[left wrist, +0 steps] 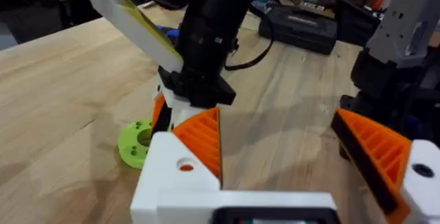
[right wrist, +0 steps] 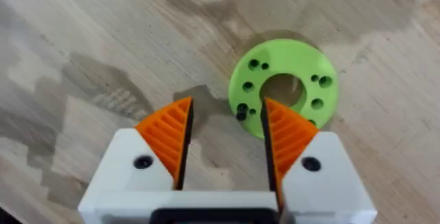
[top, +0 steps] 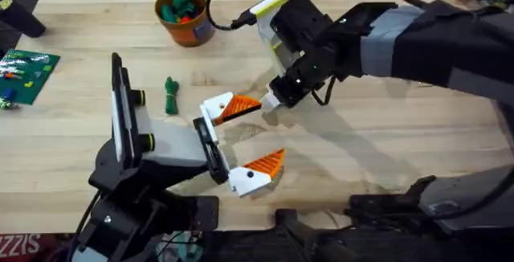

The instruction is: Pick up the gripper from the table and insert it into the empty holder that is missing its gripper. Then pick up a screw, insert it into the mounting hole, and use the screwdriver to tighten it. Finally, clean up the table by picking up the vegetable and placing it into the bucket.

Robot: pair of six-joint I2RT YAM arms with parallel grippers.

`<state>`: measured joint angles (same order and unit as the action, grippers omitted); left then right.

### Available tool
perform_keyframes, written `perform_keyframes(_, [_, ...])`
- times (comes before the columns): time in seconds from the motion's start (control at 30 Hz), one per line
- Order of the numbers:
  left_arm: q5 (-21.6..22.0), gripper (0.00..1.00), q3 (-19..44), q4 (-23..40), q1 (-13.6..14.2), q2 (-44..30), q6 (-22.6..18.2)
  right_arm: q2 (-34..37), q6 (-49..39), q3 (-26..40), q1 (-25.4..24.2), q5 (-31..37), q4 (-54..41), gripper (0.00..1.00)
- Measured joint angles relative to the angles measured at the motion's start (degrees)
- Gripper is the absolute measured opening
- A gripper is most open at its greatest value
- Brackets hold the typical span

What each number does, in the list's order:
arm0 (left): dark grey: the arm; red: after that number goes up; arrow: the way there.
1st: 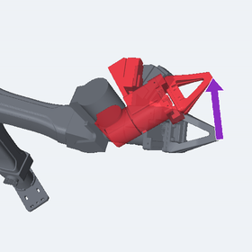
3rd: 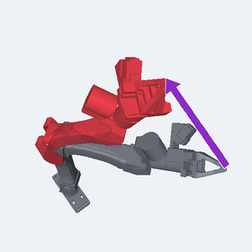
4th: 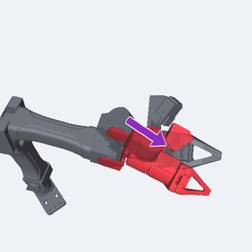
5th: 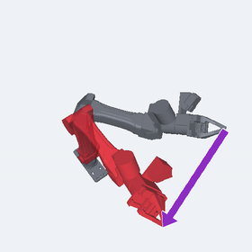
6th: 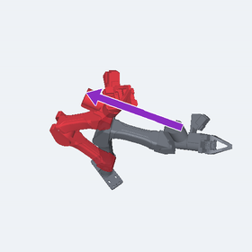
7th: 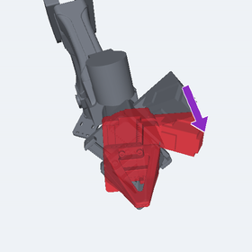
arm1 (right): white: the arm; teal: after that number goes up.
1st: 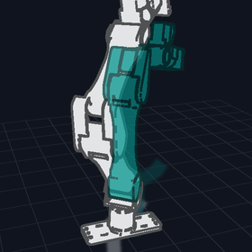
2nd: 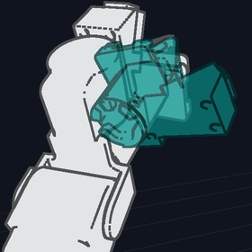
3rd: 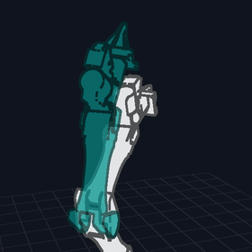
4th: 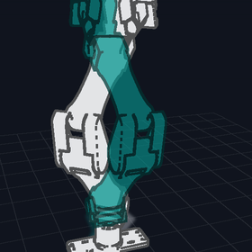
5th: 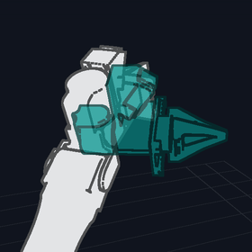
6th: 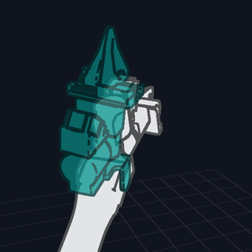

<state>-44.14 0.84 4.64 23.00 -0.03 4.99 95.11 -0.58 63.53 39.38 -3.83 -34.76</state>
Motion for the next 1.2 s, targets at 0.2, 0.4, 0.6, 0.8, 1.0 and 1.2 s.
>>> perform_keyframes(0.2, [0.0, 0.988, 0.0, 0.0, 0.0, 0.0, 0.0, 0.0, -0.7, 0.0, 0.0, 0.0, 0.0, 0.565])
perform_keyframes(0.4, [0.0, 0.988, 0.0, 0.0, 0.0, 0.0, 0.0, 0.6, -0.8, 0.0, 0.0, 0.0, 0.0, 0.565])
perform_keyframes(0.6, [0.0, 0.988, 0.0, 0.0, 0.0, 0.0, 0.0, 1.7, -1.0, 0.0, 0.0, 0.3, 0.3, 0.565])
perform_keyframes(0.8, [0.0, 0.988, 0.0, 0.0, 0.0, 0.0, 0.0, 1.7, -1.1, 0.0, 0.0, 0.5, 0.3, 0.537])
perform_keyframes(1.0, [0.0, 0.988, 0.0, 0.0, 0.0, 0.0, 0.0, 1.8, -1.3, 0.0, 0.0, 1.1, 0.5, 0.356])
perform_keyframes(1.2, [0.0, 0.988, 0.0, 0.0, 0.0, 0.0, 0.0, 2.0, -1.4, 0.0, -0.2, 1.7, 0.5, 0.13])
